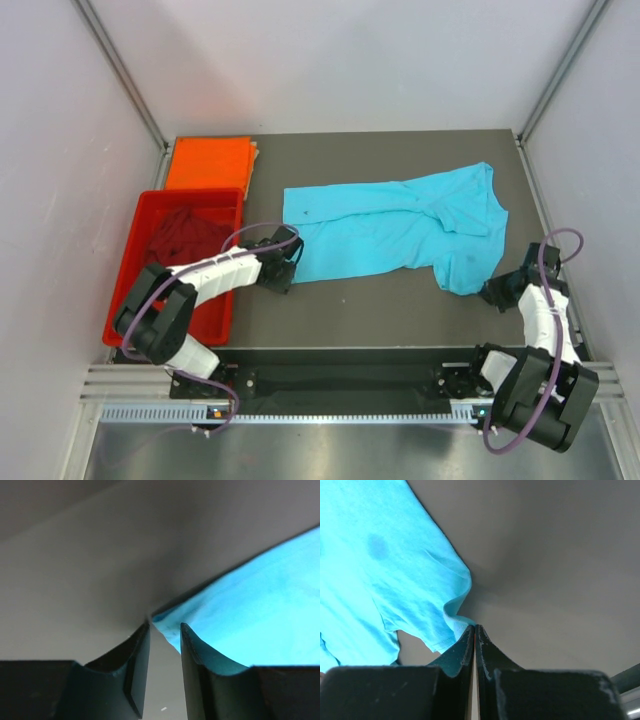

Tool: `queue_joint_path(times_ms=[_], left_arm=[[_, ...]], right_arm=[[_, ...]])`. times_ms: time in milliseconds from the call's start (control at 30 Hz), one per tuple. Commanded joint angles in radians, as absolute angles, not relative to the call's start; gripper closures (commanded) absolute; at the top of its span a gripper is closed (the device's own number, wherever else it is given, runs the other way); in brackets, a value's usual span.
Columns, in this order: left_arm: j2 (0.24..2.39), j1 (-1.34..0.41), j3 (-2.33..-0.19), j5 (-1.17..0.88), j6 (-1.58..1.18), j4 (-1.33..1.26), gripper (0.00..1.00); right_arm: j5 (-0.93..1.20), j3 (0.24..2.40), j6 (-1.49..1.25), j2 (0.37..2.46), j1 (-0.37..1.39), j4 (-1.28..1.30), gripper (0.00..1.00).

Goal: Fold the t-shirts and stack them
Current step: Fold the tshirt

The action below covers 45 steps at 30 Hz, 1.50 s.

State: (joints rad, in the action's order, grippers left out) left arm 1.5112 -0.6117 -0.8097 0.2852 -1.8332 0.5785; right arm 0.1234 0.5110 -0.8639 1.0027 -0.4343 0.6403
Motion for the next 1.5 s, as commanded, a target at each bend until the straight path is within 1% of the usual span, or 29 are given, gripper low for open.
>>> queue_joint_path(times_ms=[0, 100, 200, 267, 333, 467, 600, 667, 967, 1067, 1167, 1267, 1467], left_arm=[[1.546, -0.617, -0.833, 0.29, -1.875, 0.649, 0.65], [1.574, -0.62, -0.839, 0.299, -1.879, 0.658, 0.65], [1.598, -0.617, -0.831, 0.305, -1.888, 0.644, 0.69], [1.603, -0.618, -0.816, 0.305, -1.879, 0.606, 0.86], [1.589, -0.618, -0.801, 0.305, -1.878, 0.594, 1.0], [1.54, -0.618, -0.801, 0.353, -1.861, 0.624, 1.0], [1.483, -0.618, -0.842, 0.446, -1.822, 0.734, 1.0], [1.459, -0.618, -0.842, 0.477, -1.807, 0.75, 1.0], [1.416, -0.618, -0.836, 0.497, -1.75, 0.753, 1.0], [1.396, -0.618, -0.836, 0.521, -1.701, 0.7, 1.0], [1.379, -0.618, -0.844, 0.558, -1.629, 0.657, 1.0], [1.393, -0.617, -0.867, 0.574, -1.566, 0.621, 1.0], [1.509, -0.598, -0.96, 0.539, -1.478, 0.592, 1.0]], right_arm=[[0.092, 0.574, -0.854, 0.976, -0.443, 0.643, 1.0], [0.087, 0.578, -0.854, 0.966, -0.443, 0.649, 1.0], [0.08, 0.581, -0.853, 0.953, -0.443, 0.655, 1.0], [0.072, 0.592, -0.854, 0.945, -0.445, 0.663, 1.0], [0.054, 0.604, -0.847, 0.94, -0.445, 0.679, 1.0], [0.006, 0.652, -0.818, 0.924, -0.443, 0.716, 1.0], [-0.095, 0.692, -0.792, 0.897, -0.443, 0.762, 1.0], [-0.106, 0.701, -0.779, 0.876, -0.443, 0.779, 1.0], [-0.1, 0.681, -0.738, 0.825, -0.442, 0.827, 1.0], [-0.113, 0.67, -0.732, 0.796, -0.442, 0.824, 1.0], [-0.077, 0.666, -0.703, 0.798, -0.442, 0.76, 1.0], [-0.042, 0.679, -0.69, 0.851, -0.442, 0.692, 1.0], [0.075, 0.71, -0.644, 0.965, -0.442, 0.51, 1.0]])
